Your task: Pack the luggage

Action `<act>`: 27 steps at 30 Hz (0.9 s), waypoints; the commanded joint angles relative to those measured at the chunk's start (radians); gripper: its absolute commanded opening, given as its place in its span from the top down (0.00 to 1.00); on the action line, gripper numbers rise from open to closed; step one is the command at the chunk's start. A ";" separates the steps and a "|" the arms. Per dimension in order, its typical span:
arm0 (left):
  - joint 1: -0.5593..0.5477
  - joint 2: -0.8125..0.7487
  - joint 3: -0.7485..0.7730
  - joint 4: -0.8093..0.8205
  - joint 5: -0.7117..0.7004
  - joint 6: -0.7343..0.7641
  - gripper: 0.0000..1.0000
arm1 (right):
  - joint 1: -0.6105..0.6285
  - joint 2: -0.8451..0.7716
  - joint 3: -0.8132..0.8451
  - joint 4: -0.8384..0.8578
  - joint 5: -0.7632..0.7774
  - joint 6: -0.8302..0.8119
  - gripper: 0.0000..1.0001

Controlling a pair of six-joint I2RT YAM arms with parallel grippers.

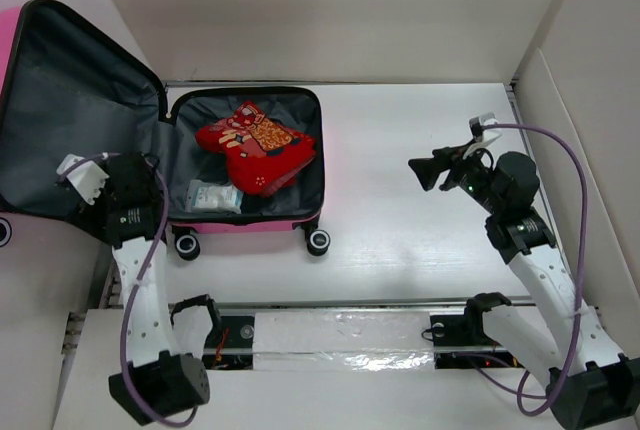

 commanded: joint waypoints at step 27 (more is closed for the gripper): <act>-0.175 -0.067 0.059 0.171 0.271 0.205 1.00 | 0.035 0.105 0.059 -0.007 -0.014 -0.033 0.25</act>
